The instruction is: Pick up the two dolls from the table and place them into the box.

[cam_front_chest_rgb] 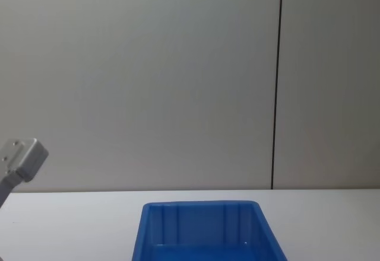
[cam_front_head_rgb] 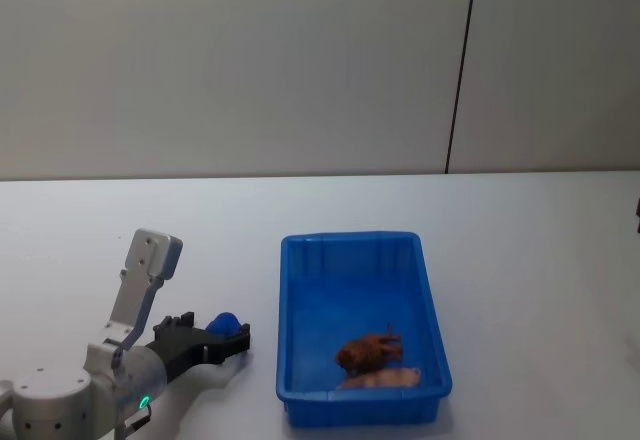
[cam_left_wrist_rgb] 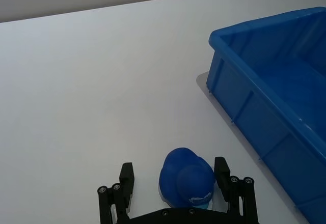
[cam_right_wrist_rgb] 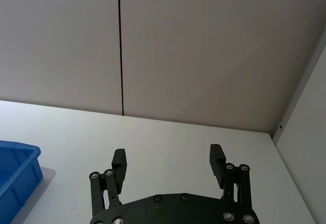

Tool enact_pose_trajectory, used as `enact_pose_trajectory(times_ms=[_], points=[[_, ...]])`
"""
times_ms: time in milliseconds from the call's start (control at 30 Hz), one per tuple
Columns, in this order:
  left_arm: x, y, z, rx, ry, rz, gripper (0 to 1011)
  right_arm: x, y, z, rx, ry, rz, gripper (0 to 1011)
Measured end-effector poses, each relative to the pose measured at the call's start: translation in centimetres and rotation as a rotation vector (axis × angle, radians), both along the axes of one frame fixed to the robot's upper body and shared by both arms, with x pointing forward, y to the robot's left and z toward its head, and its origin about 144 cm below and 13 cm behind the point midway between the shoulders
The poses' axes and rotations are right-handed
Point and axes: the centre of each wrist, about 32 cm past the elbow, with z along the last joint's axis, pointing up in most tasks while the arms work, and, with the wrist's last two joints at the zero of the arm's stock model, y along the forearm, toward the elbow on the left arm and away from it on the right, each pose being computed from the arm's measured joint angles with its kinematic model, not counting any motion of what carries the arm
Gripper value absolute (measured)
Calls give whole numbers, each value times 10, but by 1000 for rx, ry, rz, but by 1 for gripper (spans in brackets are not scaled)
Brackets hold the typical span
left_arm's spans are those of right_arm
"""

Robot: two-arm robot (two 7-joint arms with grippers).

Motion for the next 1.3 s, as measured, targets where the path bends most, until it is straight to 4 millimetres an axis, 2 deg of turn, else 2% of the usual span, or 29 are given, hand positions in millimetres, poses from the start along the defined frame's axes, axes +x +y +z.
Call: enact_pose_trajectory(times_ms=[500, 600, 833, 1300], points=[[11, -1, -3, 19, 17, -4, 1001, 0, 0, 0, 0, 0, 0, 1001], [13, -1, -3, 22, 19, -3, 969, 0, 0, 0, 0, 0, 0, 1001], [14, -1, -3, 25, 21, -2, 823, 0, 0, 0, 0, 0, 0, 1001], [15, -2, -3, 28, 25, -3, 736, 0, 0, 0, 0, 0, 0, 1001]])
